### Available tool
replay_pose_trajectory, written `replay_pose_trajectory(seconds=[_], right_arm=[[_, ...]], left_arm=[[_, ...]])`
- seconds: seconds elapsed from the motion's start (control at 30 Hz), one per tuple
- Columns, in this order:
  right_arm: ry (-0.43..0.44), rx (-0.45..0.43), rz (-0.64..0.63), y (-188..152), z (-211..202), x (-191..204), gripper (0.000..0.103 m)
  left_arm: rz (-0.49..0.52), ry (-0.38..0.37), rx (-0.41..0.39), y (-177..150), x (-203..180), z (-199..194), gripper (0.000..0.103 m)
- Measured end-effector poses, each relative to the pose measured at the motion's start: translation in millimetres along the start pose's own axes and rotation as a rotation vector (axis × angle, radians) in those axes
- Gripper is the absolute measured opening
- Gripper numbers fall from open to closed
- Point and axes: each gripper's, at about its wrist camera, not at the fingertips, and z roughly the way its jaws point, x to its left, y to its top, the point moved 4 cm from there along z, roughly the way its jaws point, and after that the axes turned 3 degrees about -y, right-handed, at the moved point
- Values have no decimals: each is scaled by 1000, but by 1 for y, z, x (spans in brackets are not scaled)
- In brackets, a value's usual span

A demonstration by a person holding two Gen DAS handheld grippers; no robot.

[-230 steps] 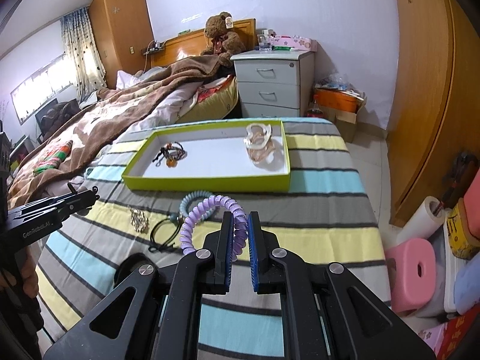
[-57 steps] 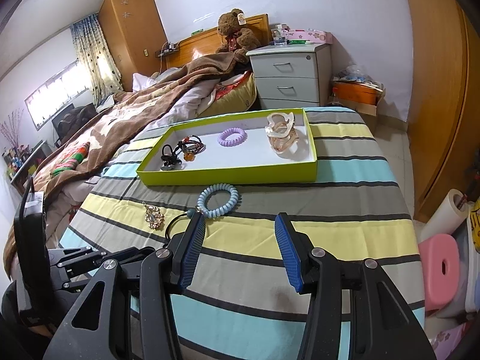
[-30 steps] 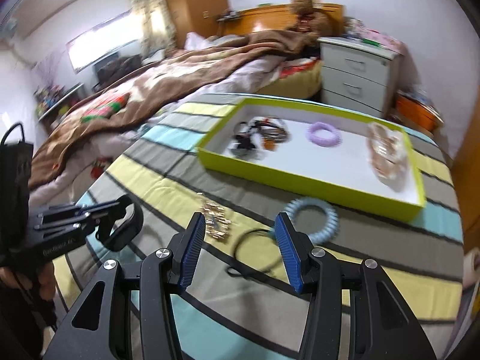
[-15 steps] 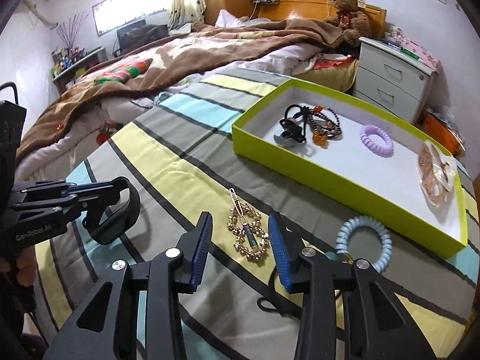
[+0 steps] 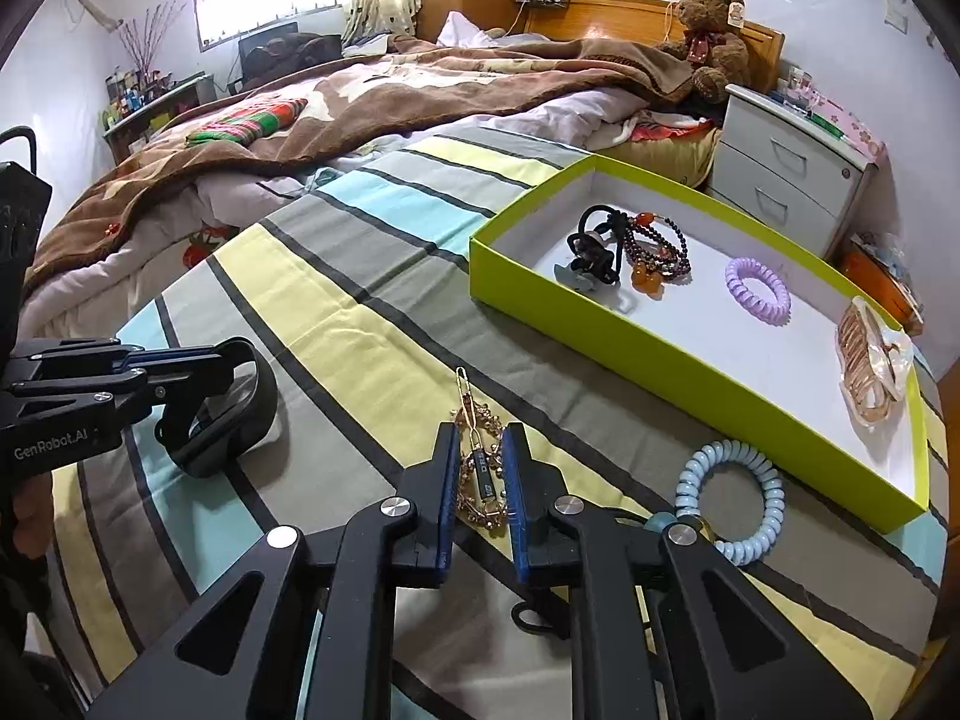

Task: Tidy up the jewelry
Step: 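Grasp the gold rhinestone hair clip with the right gripper while the left holds the black band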

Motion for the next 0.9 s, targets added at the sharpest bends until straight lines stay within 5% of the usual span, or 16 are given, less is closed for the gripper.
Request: replay_pose_trajectory(seconds=[0.57, 0.63, 0.9], right_arm=[[-78, -19, -99, -3, -1, 11, 14], [-82, -25, -97, -3, -2, 11, 4], [-69, -29, -66, -4, -7, 8, 4]], left_arm=[[-8, -1, 4, 0, 2, 3, 11], [-9, 0, 4, 0, 2, 3, 11], [-9, -3, 0, 1, 2, 1, 11]])
